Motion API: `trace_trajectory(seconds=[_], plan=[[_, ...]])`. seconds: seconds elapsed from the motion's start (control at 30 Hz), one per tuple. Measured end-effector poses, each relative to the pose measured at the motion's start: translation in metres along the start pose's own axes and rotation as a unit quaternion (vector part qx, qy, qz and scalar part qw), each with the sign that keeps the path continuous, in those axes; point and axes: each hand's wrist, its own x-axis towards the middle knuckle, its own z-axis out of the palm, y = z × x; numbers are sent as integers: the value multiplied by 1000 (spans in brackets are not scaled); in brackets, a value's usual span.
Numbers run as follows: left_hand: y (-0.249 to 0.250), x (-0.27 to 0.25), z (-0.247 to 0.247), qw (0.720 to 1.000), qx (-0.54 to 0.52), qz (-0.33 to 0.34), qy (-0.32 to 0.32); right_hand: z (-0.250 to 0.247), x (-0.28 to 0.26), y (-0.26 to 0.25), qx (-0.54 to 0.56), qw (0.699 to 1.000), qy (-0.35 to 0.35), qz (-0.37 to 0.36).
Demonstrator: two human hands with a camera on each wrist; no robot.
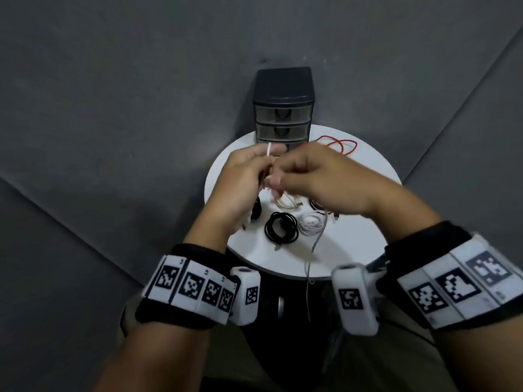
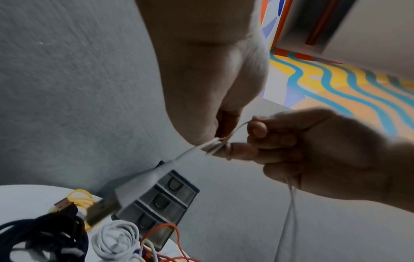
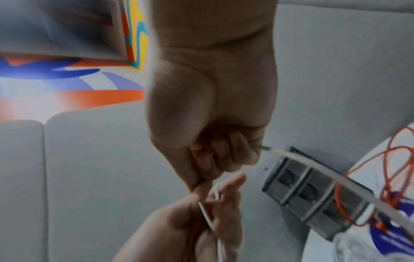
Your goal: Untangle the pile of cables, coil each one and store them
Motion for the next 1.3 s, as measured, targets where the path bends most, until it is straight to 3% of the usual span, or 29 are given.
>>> trace_trajectory(seconds=[0.17,0.27,0.33,0.5,0.6,0.67,0.73,0.83,0.93,1.03,1.1,1.17,1.3], plan=[[1,-10,7,996,46,22,-72,-24,6,17,-29,986,163,18],[5,-11,5,992,-27,-1,-124,-22,3,30,26,967,255,13],[5,-11,4,988,-76,-11,-133,-11,4,38,60,960,271,30],[5,-8,3,985,-160,17,-67,26,2,46,181,964,175,82],[5,-5,1,978,-206,23,12,38,-3,41,169,980,73,81],[0,-3,2,984,-166,34,57,36,-5,32,116,991,1,72],[-7,-1,0,995,-51,45,70,25,-6,20,71,994,-47,62],[-10,-5,-7,992,117,53,-17,-1,-6,8,70,997,-10,39],[1,-13,-11,991,54,44,-117,-21,-4,14,72,989,122,38],[16,-16,-10,985,-55,50,-156,-18,-5,24,156,966,198,49],[23,-16,-6,983,-103,60,-138,-3,-6,27,186,965,169,72],[25,-15,0,986,-120,66,-98,14,-7,25,191,972,90,106],[13,-9,3,996,-21,86,-27,24,-11,9,131,986,-30,101]])
